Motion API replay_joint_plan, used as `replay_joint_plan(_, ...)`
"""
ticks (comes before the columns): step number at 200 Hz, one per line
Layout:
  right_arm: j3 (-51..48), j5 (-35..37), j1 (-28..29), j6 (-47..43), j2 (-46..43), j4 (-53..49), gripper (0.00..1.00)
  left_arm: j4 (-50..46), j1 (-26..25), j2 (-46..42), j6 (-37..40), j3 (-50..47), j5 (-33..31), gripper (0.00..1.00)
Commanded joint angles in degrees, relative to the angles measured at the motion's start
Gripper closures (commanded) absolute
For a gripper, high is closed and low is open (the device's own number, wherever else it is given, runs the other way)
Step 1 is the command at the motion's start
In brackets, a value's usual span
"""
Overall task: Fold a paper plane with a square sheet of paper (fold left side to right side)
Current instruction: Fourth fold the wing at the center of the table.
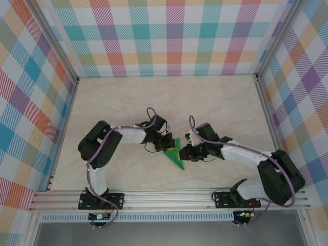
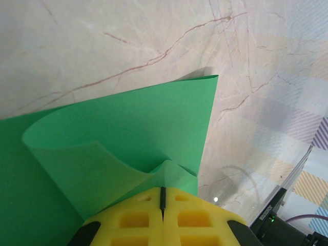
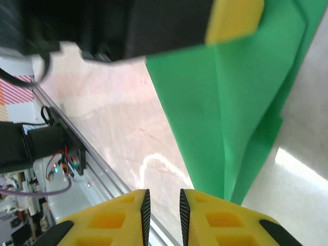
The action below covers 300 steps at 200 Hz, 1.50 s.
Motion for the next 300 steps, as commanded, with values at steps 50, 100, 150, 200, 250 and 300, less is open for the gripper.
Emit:
replay_joint_plan(50,0.55,-4.58,0.47,2.52,5.71,6.81,0.77,-7.66,-0.39,0.79,0.32,-2.06,-3.38,0.97)
replay_joint_plan(100,-0.31,-4.29,1.4,3.2,8.65,7.3,0.78,-7.72,-0.35,1.04,0.43,-2.03,-3.29,0.97)
replay_joint_plan(150,-1.48,-2.22,1.95,2.39,8.65,5.01,0.79,-7.74,-0.39,1.05,0.37,-2.01,-3.56,0.98)
replay_joint_plan(200,-1.7,-1.93,2.82,2.43,10.59,5.21,0.8,-8.35,-0.3,0.96,0.59,-1.91,-4.16,0.98)
replay_joint_plan(250,-2.28,-1.34,4.03,3.11,10.85,5.87,0.81,-8.71,-0.02,1.27,0.72,-2.01,-4.78,0.99)
replay_joint_plan(300,-3.49,0.24,5.01,3.79,11.07,5.63,0.81,-8.69,0.31,1.49,0.82,-2.19,-4.87,1.0)
